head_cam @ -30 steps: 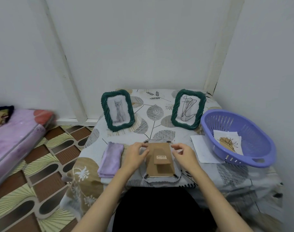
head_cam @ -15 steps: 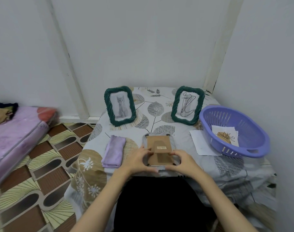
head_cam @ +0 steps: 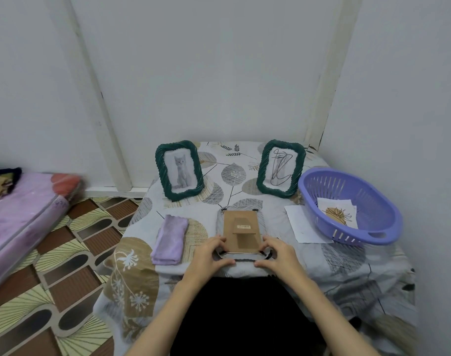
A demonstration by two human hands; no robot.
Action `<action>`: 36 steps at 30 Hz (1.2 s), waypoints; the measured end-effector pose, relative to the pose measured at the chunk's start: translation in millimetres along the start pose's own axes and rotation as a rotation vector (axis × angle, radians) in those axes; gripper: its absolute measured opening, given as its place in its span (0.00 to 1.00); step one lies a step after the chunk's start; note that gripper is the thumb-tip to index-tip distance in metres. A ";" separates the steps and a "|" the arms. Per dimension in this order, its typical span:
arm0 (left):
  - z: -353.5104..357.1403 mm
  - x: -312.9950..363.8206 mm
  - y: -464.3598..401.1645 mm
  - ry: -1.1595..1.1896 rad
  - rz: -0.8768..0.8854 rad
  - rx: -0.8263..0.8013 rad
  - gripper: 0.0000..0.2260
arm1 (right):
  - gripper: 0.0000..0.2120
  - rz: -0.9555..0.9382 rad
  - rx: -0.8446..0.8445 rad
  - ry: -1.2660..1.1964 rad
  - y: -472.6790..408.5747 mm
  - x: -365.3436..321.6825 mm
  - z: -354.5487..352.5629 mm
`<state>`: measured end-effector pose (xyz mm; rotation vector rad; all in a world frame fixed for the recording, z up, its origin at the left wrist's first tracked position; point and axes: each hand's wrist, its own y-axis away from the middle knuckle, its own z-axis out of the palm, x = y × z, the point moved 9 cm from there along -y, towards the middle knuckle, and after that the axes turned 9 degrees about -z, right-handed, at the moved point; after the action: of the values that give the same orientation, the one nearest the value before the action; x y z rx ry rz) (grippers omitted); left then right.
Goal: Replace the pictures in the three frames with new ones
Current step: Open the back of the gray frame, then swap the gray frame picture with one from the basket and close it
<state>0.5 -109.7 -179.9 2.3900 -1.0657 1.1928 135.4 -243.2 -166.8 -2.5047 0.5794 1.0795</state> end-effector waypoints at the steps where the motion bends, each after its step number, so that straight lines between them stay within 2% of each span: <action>1: 0.6 -1.1 -0.4 0.012 -0.006 0.002 0.16 | 0.15 0.000 0.009 -0.004 0.1 0.7 -0.1; 7: 2.8 -3.8 1.7 0.021 -0.010 -0.003 0.12 | 0.09 -0.032 0.007 0.003 0.7 2.0 3.7; 10: 2.3 -1.5 2.7 0.040 -0.006 -0.023 0.12 | 0.16 -0.041 -0.049 -0.012 1.9 0.3 5.1; 12: -4.6 0.8 0.5 0.128 -0.034 0.005 0.09 | 0.09 -0.033 -0.059 -0.019 -0.1 -3.4 0.5; 13: -10.4 3.0 -1.4 0.181 -0.058 0.044 0.07 | 0.10 -0.026 -0.010 -0.047 -3.2 -4.1 -5.3; 15: -17.1 6.5 -8.4 0.280 -0.122 0.092 0.06 | 0.06 0.028 0.116 -0.103 -11.8 -4.8 -16.7; 16: -16.3 6.7 -13.8 0.317 -0.160 0.088 0.10 | 0.10 0.064 0.154 -0.108 -17.1 -4.9 -19.4; 18: -9.4 6.2 -22.4 0.361 -0.254 0.039 0.15 | 0.16 0.157 0.149 -0.163 -27.2 -2.3 -14.1; 19: -5.4 6.1 -25.2 0.367 -0.293 0.008 0.16 | 0.15 0.189 0.134 -0.200 -30.4 -2.7 -9.8; 21: -0.7 5.7 -30.8 0.337 -0.315 -0.022 0.12 | 0.08 0.228 0.119 -0.241 -32.7 -4.8 -4.3; 25: -0.2 10.0 -27.7 0.355 -0.309 -0.037 0.05 | 0.06 0.261 0.131 -0.309 -25.0 0.8 -3.9; 31: -5.2 14.2 -25.6 0.408 -0.274 -0.052 0.10 | 0.08 0.244 0.135 -0.385 -19.0 1.2 -7.5; 36: -9.9 16.0 -25.5 0.566 -0.264 -0.038 0.22 | 0.10 0.188 0.107 -0.356 -19.1 -3.2 -7.7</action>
<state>19.2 -94.8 -159.2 1.8991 -0.5669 1.5859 147.5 -229.8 -156.5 -2.1281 0.7519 1.4795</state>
